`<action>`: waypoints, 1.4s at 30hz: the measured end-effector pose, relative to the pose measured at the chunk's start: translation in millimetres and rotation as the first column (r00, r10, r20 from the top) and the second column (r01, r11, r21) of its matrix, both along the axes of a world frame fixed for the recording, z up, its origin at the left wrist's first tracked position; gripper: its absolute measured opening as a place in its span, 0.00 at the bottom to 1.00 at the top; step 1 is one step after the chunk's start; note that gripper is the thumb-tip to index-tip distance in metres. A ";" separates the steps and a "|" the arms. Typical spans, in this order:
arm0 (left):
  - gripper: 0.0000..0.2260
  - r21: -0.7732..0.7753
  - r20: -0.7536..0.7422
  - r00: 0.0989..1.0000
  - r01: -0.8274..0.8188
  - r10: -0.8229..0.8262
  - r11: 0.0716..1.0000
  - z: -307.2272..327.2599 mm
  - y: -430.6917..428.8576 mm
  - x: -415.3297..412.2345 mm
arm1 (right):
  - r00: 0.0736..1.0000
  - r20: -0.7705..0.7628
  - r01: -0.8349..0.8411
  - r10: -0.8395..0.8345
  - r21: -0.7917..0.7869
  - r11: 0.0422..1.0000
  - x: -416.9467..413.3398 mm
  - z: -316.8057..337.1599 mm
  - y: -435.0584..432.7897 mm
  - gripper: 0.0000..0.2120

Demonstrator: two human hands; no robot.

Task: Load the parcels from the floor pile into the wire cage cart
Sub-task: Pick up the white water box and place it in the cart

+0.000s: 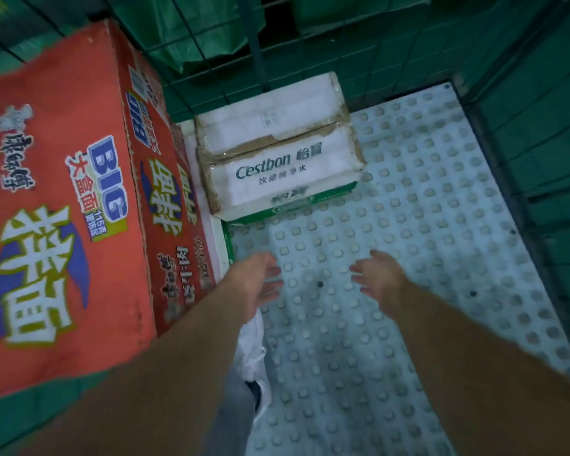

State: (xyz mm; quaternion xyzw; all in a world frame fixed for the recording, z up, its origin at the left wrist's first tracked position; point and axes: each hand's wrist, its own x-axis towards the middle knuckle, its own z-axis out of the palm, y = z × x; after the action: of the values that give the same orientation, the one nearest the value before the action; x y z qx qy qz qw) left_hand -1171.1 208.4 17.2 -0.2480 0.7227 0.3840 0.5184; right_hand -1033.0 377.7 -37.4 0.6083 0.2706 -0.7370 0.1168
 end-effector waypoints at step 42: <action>0.10 0.052 -0.018 0.396 0.917 -0.918 0.395 287.8 -165.3 701.2 | 0.845 0.212 0.396 -0.491 0.368 0.841 784.3 325.6 -378.6 0.10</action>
State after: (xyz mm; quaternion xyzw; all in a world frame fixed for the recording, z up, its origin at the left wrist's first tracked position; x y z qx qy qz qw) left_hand -469.9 43.1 305.0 0.2015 0.7259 0.0536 0.6554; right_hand -248.7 -0.9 288.3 0.7693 0.2121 -0.5913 -0.1165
